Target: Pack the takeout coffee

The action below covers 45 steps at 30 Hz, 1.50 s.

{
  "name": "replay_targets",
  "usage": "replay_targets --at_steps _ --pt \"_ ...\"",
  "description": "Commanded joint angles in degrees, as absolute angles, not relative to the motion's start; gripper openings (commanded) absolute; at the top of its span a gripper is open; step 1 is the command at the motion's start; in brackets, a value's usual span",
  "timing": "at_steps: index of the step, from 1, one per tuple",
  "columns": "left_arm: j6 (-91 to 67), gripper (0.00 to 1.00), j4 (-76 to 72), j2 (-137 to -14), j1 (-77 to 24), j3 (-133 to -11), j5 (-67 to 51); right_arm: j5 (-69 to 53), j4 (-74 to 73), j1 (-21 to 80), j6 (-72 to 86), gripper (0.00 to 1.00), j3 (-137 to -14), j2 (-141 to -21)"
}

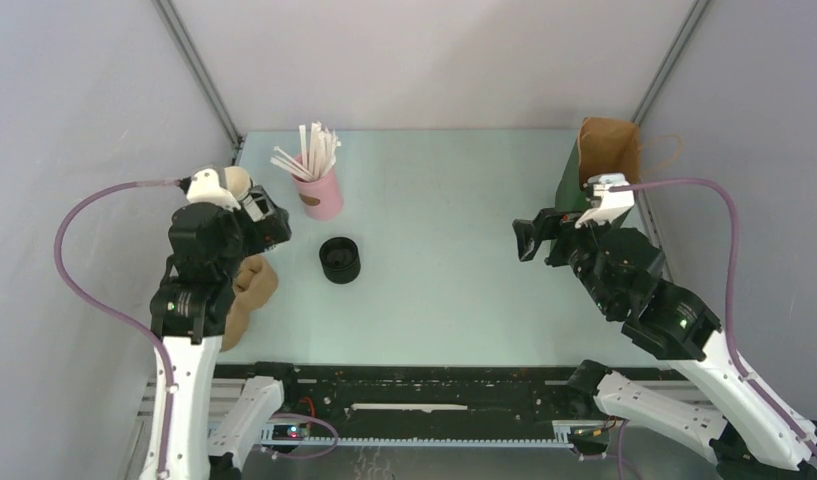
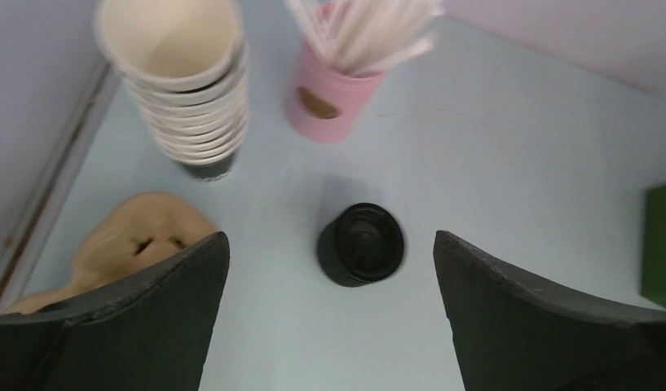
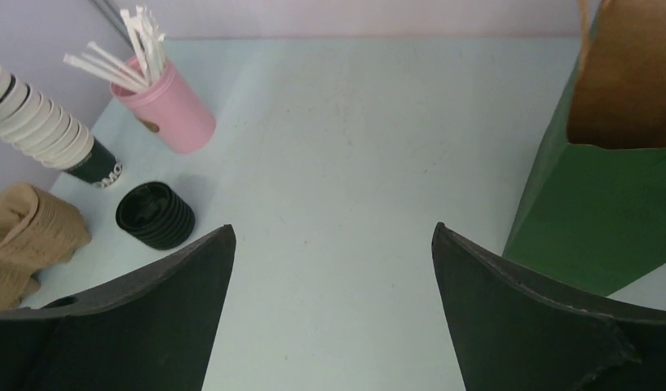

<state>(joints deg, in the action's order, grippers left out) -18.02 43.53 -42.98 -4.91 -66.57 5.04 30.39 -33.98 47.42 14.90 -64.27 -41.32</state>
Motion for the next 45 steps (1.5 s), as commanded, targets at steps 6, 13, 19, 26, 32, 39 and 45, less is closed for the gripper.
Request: replay_targets --at_steps 6,13,19,26,32,39,45 --pt "-23.6 0.98 46.7 -54.7 10.6 -76.6 12.5 18.1 -35.3 47.4 16.2 1.0 -66.8 -42.8" --pt "-26.2 0.81 46.0 -61.4 13.8 -85.3 17.9 12.3 -36.5 47.4 15.1 1.0 -67.1 -42.5" --pt "-27.3 0.77 46.7 -66.8 19.6 -86.7 9.7 12.9 -36.5 47.3 13.2 1.0 -67.1 -40.3" --pt "-25.5 0.72 49.5 -73.0 21.2 -88.4 6.3 14.3 -36.6 47.1 10.7 1.0 -65.9 -37.5" --pt "-25.2 0.55 50.3 -76.1 21.2 -88.6 5.9 14.7 -35.6 46.9 10.2 1.0 -64.6 -34.9" --pt "-23.9 0.44 50.7 -78.7 21.2 -89.6 5.7 14.2 -34.8 46.8 10.0 1.0 -63.6 -33.9" --pt "-23.9 0.37 50.9 -80.4 21.1 -90.9 4.9 14.3 -34.1 46.8 10.0 1.0 -63.1 -34.1"
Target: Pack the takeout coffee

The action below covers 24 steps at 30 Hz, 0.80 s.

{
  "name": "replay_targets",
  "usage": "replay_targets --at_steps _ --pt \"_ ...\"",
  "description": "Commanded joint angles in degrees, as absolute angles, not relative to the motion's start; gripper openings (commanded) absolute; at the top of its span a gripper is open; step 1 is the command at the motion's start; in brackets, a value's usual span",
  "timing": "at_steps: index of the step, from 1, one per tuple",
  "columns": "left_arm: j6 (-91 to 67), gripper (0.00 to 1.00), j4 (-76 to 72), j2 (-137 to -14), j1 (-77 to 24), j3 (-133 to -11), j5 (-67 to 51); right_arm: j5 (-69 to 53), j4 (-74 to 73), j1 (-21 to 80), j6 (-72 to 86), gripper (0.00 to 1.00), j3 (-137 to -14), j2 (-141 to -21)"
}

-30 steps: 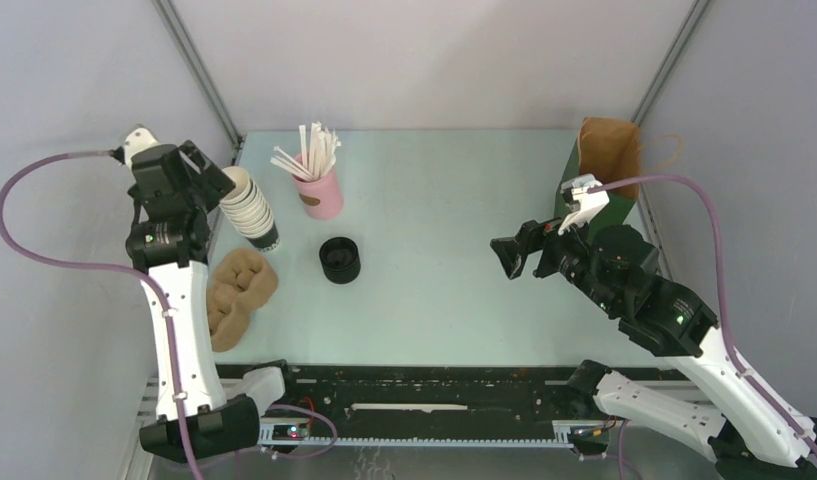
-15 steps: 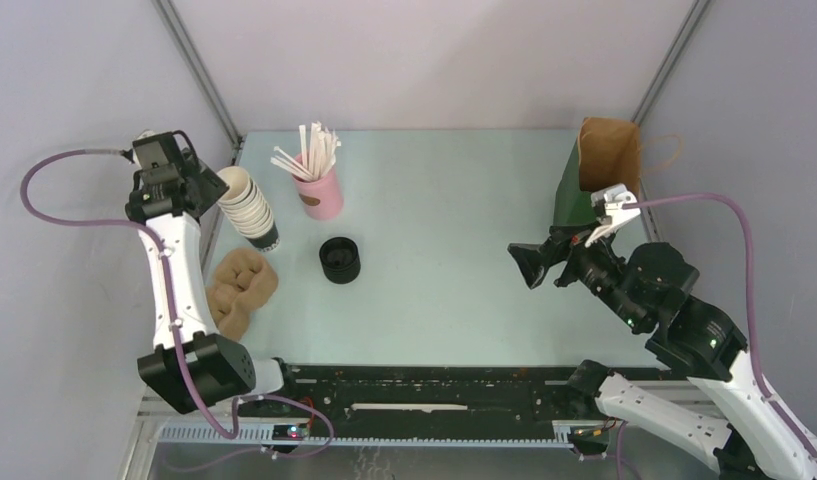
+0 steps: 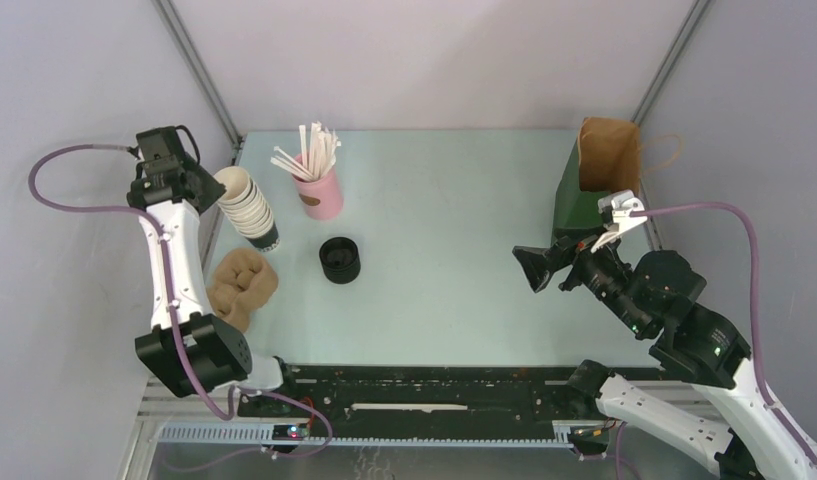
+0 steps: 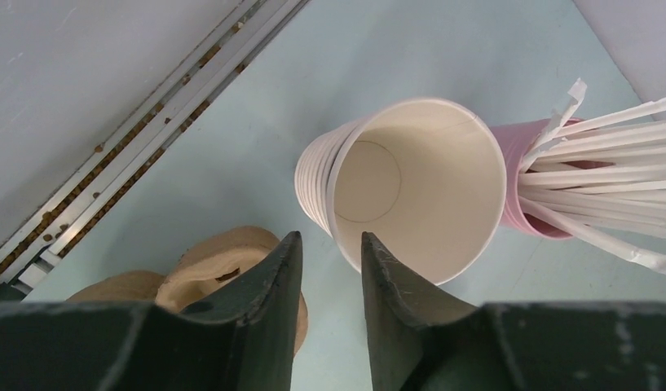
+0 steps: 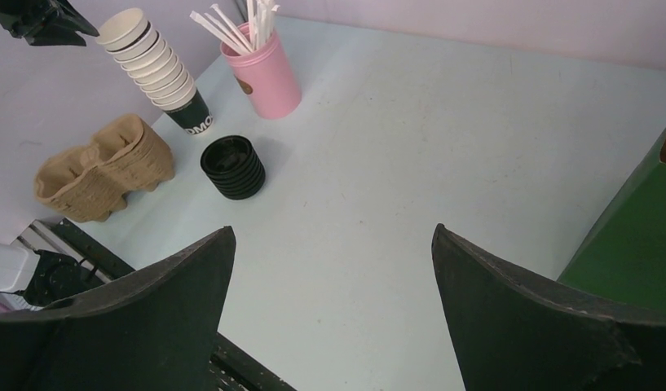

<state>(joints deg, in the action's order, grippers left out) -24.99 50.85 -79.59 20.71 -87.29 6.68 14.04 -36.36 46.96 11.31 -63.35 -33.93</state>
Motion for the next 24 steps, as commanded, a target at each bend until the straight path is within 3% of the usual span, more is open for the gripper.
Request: replay_targets --at_steps 1,24 --pt "-23.9 0.37 50.9 -80.7 21.1 -90.9 4.6 14.2 -34.1 46.8 10.0 1.0 -63.1 -34.2" --pt "-23.6 0.14 51.7 -82.5 19.5 -93.3 7.2 14.4 -33.8 46.5 9.7 1.0 -63.1 -34.4"
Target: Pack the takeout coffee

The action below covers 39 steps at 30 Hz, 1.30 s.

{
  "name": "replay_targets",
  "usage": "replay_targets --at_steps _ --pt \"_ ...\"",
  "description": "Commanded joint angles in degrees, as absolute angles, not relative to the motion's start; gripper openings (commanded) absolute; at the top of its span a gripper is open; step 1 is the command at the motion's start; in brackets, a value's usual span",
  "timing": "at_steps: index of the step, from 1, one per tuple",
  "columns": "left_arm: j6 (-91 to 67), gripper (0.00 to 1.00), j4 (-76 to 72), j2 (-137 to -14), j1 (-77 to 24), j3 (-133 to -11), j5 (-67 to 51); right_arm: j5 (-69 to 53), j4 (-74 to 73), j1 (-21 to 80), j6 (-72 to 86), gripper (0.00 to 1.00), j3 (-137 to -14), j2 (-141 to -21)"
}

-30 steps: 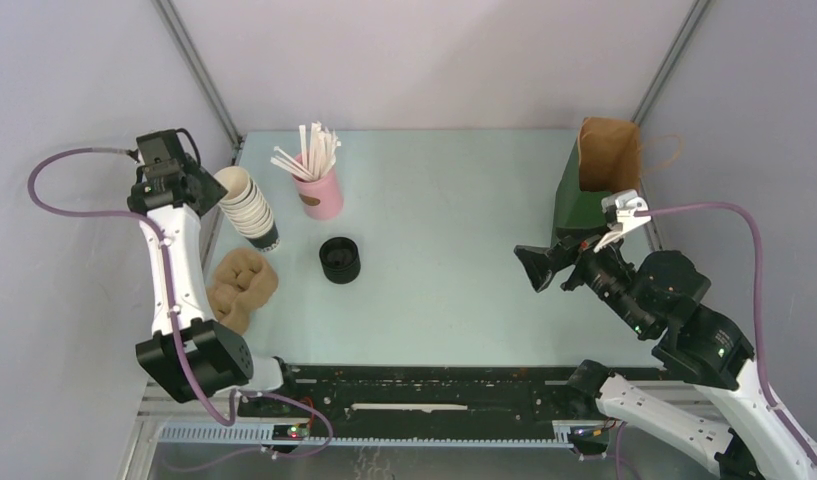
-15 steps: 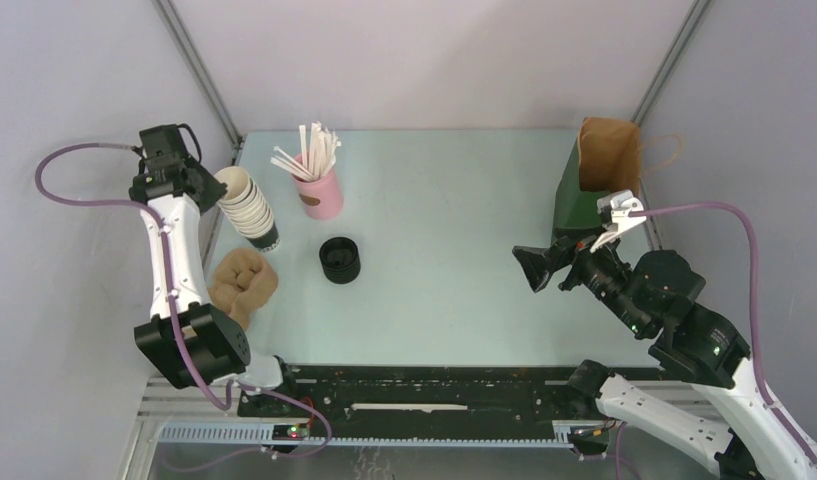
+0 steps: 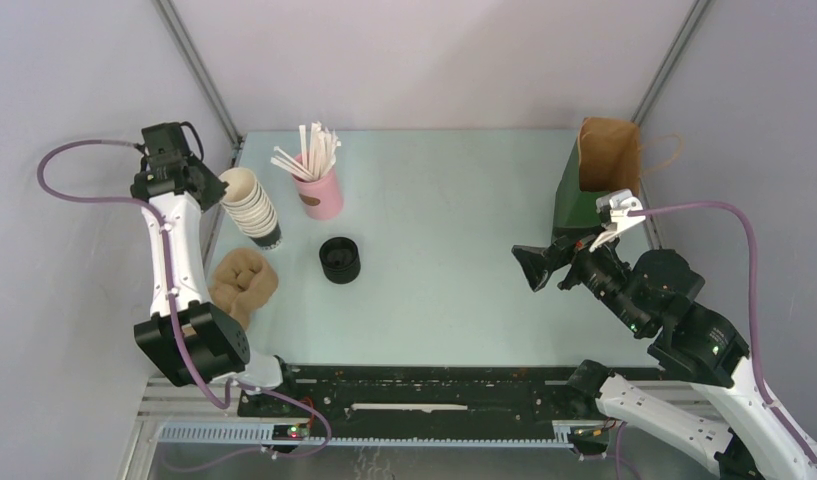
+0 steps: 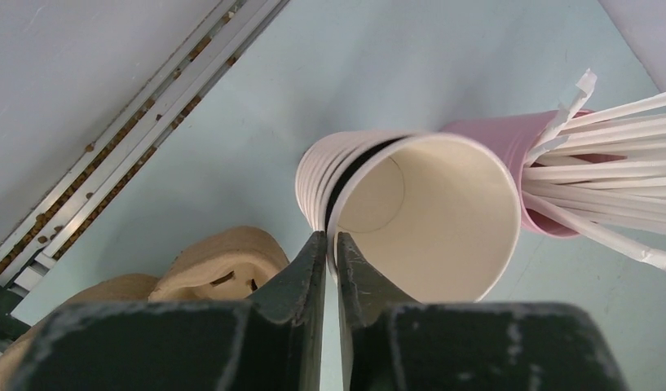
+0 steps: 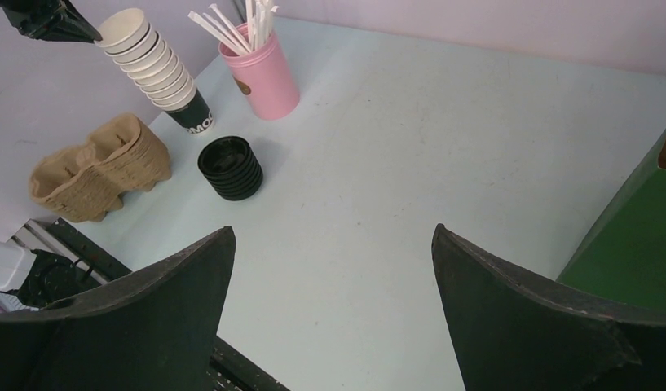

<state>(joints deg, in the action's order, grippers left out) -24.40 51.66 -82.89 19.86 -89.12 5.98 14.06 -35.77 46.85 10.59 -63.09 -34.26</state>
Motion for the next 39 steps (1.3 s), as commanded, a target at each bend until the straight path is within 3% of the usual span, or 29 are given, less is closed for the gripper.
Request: replay_targets --at_steps 1,10,11,15,17,27,39 --pt "-23.8 0.13 51.6 -82.3 19.5 -93.5 7.4 14.4 -33.8 46.5 9.7 1.0 -63.1 -34.4" --pt "-25.5 0.05 51.1 -81.6 19.5 -95.0 5.7 13.7 -33.2 46.5 10.1 1.0 -63.0 -33.9" --pt "-25.6 0.07 51.1 -81.8 19.5 -94.9 5.2 13.6 -33.2 46.5 10.1 1.0 -63.1 -33.8" --pt "-25.4 0.32 50.7 -82.0 19.6 -93.9 5.6 13.5 -33.2 46.5 10.3 1.0 -63.0 -33.4" --pt "-25.3 0.36 50.6 -82.5 19.5 -94.1 5.4 13.5 -33.2 46.5 10.4 1.0 -63.1 -33.3" --pt "-25.2 0.35 50.7 -86.3 19.6 -95.4 4.6 13.4 -33.2 46.5 10.5 1.0 -63.1 -33.2" --pt "-24.8 0.23 50.3 -86.7 19.4 -95.5 5.0 13.3 -32.9 46.5 10.4 1.0 -63.1 -33.3"
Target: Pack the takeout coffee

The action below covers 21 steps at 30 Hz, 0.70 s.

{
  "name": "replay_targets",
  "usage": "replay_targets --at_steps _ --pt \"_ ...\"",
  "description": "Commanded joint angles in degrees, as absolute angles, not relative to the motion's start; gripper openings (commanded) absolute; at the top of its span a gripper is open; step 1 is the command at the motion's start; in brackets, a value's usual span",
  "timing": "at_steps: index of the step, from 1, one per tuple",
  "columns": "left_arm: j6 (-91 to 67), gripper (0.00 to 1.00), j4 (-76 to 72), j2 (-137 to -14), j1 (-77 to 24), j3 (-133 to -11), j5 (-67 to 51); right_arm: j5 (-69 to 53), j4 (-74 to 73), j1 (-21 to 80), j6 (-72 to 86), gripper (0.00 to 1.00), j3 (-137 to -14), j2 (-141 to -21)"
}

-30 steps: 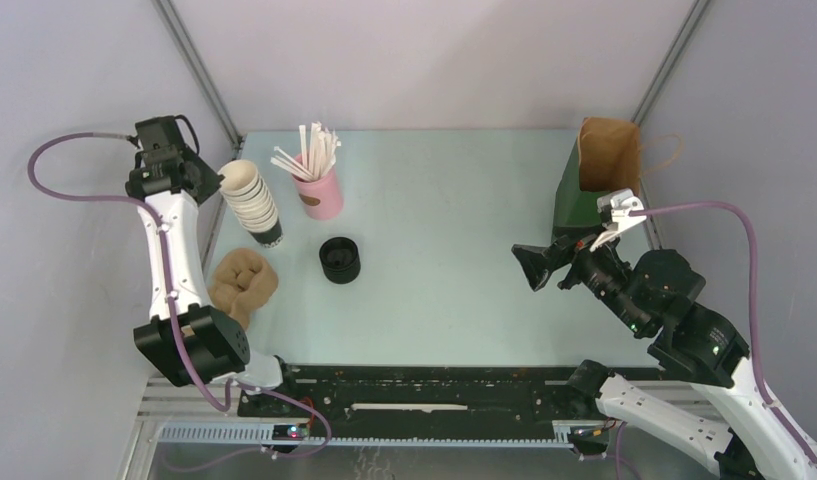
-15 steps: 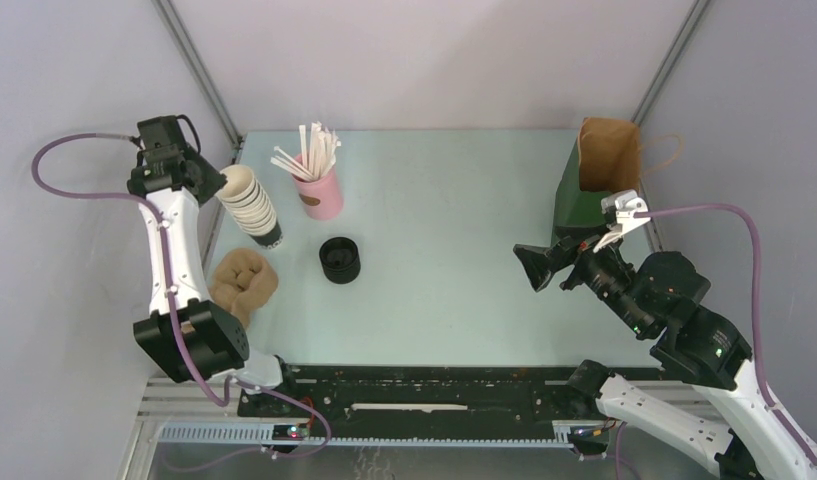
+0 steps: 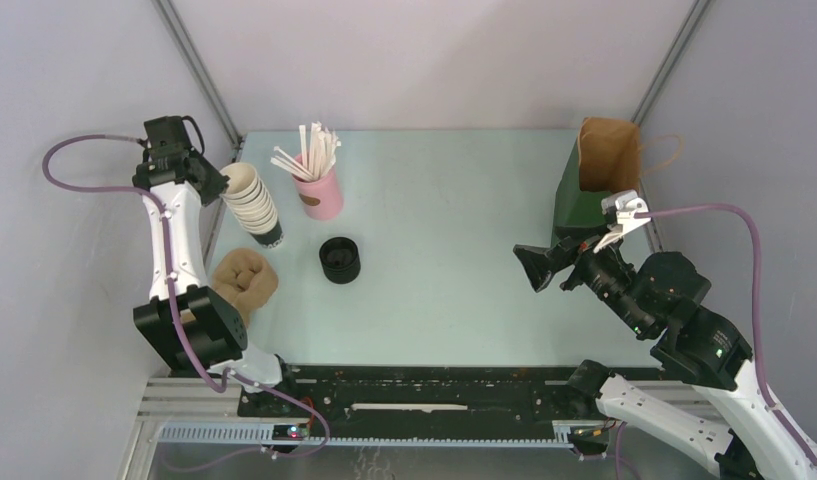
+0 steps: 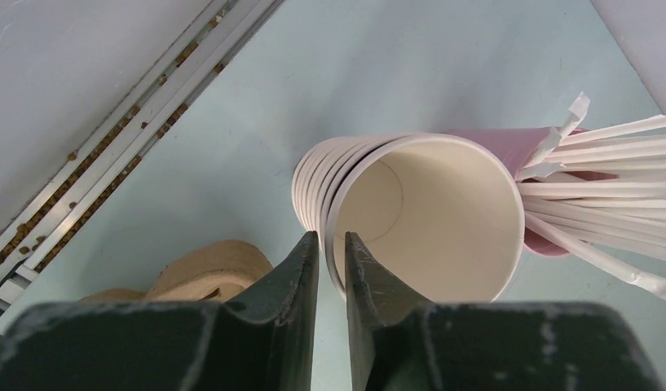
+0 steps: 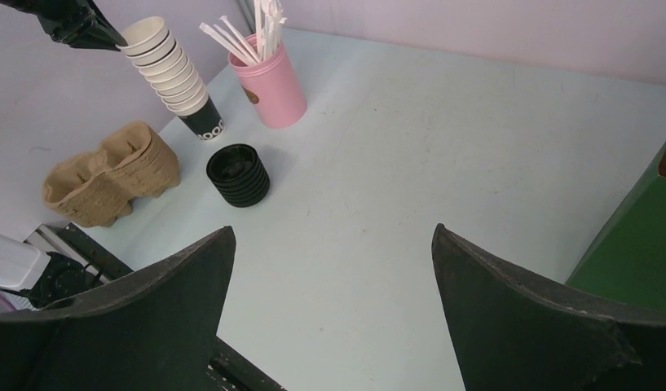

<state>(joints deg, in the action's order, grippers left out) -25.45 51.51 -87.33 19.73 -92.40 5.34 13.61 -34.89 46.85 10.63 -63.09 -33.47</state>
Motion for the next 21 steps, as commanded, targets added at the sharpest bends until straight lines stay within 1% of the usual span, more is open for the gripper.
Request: replay_targets --at_steps 1,5,11,18,19,21 --pt "-24.7 0.22 50.2 -86.7 19.5 -95.5 5.0 13.3 -32.9 46.5 10.4 1.0 -63.0 -33.4" --pt "-24.6 0.17 50.5 -86.9 19.3 -96.0 5.0 13.4 -33.0 46.5 10.5 1.0 -63.0 -33.5" --pt "-24.5 0.12 51.1 -86.8 19.2 -97.3 5.0 13.4 -32.8 46.5 10.4 1.0 -63.0 -33.5" --pt "-25.3 0.04 51.6 -86.9 19.2 -98.4 4.4 13.2 -32.6 46.5 10.5 1.0 -63.0 -33.8" --pt "-25.6 0.01 52.0 -87.0 19.2 -98.8 4.3 13.2 -32.6 46.5 10.5 1.0 -63.1 -33.8" --pt "-26.0 0.0 52.6 -87.4 19.2 -99.9 4.3 13.0 -32.4 46.5 10.5 1.0 -63.1 -33.7"
